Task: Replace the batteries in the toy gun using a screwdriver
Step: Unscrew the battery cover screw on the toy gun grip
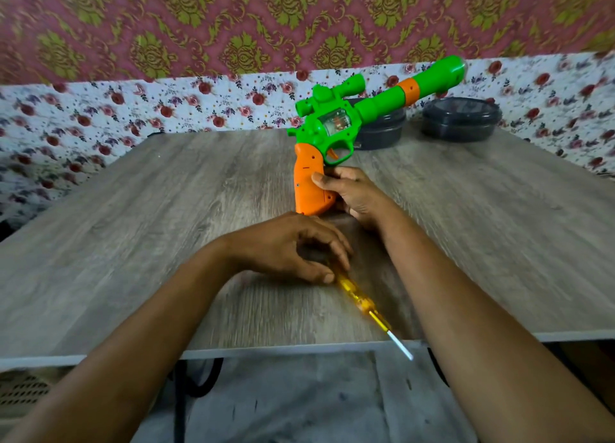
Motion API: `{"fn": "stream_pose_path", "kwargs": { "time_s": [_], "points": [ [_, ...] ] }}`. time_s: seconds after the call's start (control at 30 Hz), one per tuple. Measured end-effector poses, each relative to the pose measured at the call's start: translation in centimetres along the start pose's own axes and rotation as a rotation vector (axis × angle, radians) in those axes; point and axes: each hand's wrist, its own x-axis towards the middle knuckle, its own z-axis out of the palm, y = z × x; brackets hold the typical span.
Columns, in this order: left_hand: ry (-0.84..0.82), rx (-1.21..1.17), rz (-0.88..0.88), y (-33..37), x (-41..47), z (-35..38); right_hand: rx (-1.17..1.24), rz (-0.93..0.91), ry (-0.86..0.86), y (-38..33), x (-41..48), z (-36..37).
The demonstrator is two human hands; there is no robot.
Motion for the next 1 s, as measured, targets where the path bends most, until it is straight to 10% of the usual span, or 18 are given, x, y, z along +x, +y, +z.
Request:
{"fn": "stream_pose_path", "kwargs": {
  "time_s": [0.33, 0.53, 1.0],
  "points": [
    [0.765, -0.559, 0.225, 0.0, -2.5, -3.6, 0.11, -0.065, -0.102, 0.7, 0.2, -1.0],
    [1.398, 0.051, 0.15, -0.3, -2.4, -3.5, 0.088, -0.063, -0.089, 1.1, 0.7, -1.1],
    [1.342, 0.368, 0.189, 0.1, -1.6, -2.5, 0.01, -0.058, -0.086, 1.1, 1.1, -0.9]
  ]
}}
